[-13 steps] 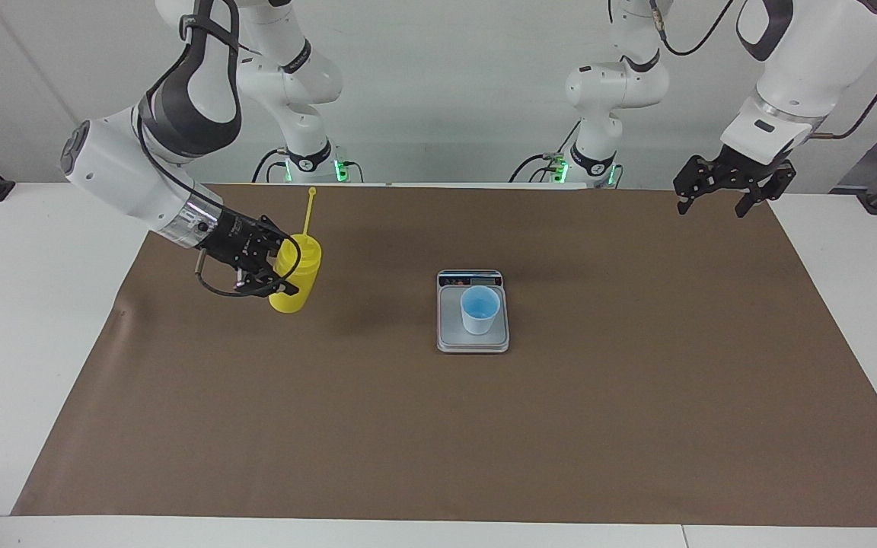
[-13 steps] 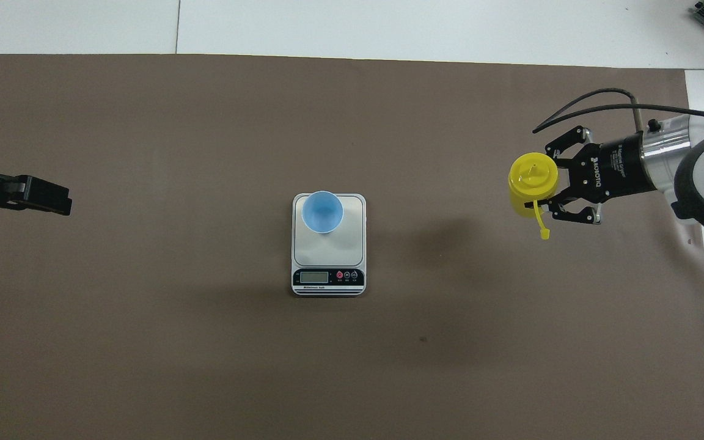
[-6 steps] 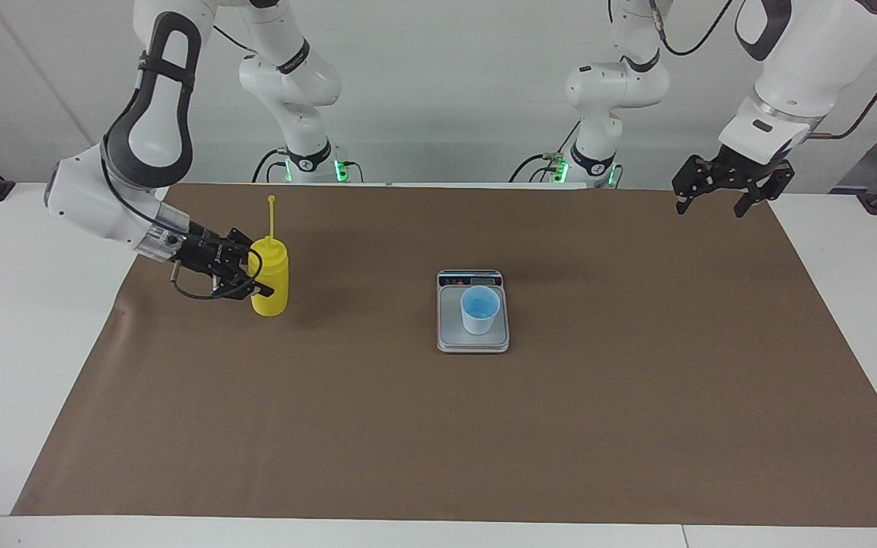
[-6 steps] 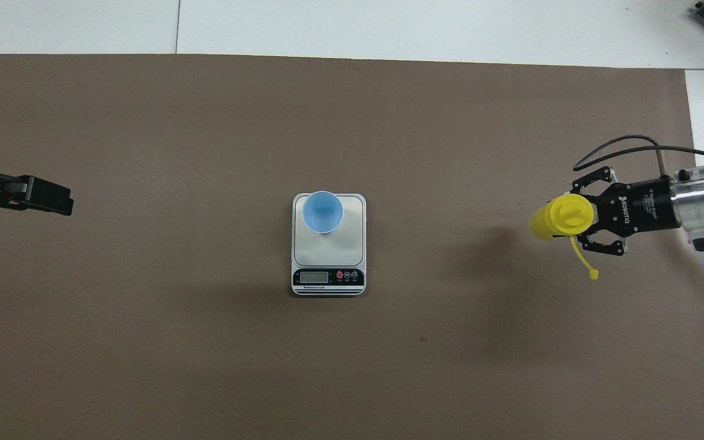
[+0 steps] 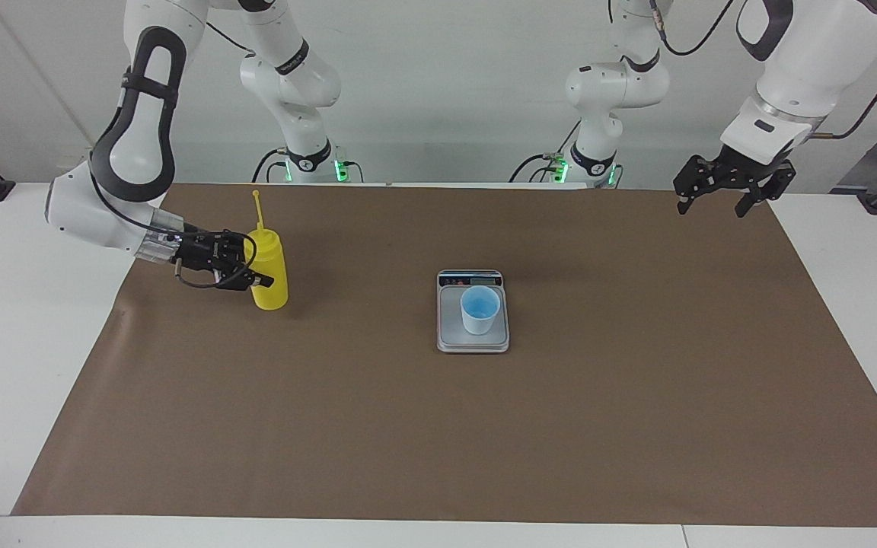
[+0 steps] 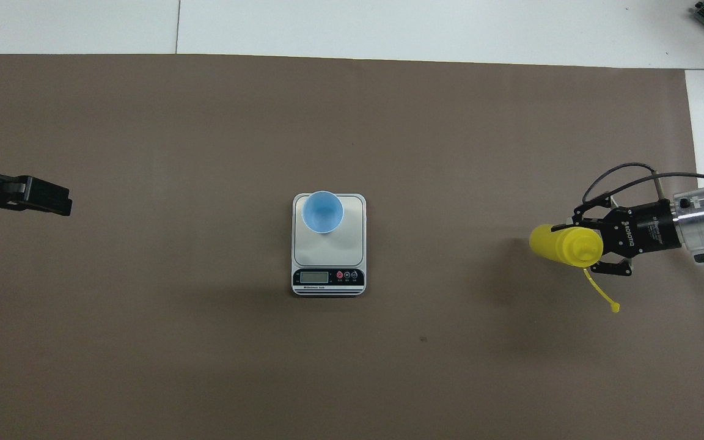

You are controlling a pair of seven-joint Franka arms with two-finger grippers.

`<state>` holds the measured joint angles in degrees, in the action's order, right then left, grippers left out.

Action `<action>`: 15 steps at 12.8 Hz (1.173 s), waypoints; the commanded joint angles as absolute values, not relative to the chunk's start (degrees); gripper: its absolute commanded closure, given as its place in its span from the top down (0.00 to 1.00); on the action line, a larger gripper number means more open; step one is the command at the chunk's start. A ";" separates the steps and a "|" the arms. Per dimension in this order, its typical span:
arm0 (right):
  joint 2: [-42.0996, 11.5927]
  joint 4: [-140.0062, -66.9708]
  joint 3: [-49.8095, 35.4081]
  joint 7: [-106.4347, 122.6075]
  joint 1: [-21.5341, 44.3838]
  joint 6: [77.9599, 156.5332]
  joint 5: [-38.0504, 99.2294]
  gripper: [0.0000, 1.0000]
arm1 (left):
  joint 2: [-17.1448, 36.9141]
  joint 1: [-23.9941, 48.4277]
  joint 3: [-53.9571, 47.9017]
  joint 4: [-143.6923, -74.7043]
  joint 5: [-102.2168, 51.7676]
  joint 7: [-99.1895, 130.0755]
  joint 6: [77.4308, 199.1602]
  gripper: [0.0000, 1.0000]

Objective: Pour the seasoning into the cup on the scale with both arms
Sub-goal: 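Lower the yellow bottle onto the table with the right gripper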

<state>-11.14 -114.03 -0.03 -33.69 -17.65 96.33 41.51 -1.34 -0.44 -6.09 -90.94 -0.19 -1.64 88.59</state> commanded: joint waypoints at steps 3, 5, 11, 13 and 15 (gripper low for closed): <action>-15.02 -110.75 -0.26 -24.17 -21.45 91.85 35.43 0.00 | -1.67 -1.14 -6.33 -91.23 -0.79 -1.93 88.07 1.00; -15.21 -110.74 -0.35 -24.17 -20.66 92.02 34.81 0.00 | -1.67 -0.97 -6.42 -91.23 -0.79 -1.93 88.07 1.00; -13.89 -110.83 -0.26 -26.63 -19.86 93.34 33.31 0.72 | -2.11 -0.70 -6.42 -91.67 -0.79 -1.58 88.06 1.00; -13.62 -110.83 -0.26 -26.63 -19.86 93.78 33.22 0.73 | -2.20 -0.88 -6.42 -92.11 -0.79 -1.67 88.15 1.00; -13.01 -110.57 -0.26 -26.72 -19.86 94.13 32.87 0.78 | -2.29 -0.88 -6.42 -92.28 -0.79 -1.67 88.15 1.00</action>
<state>-14.37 -110.72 -0.12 -25.46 -19.88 93.80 34.31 -1.34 -0.43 -6.24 -91.06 -0.19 -1.63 88.18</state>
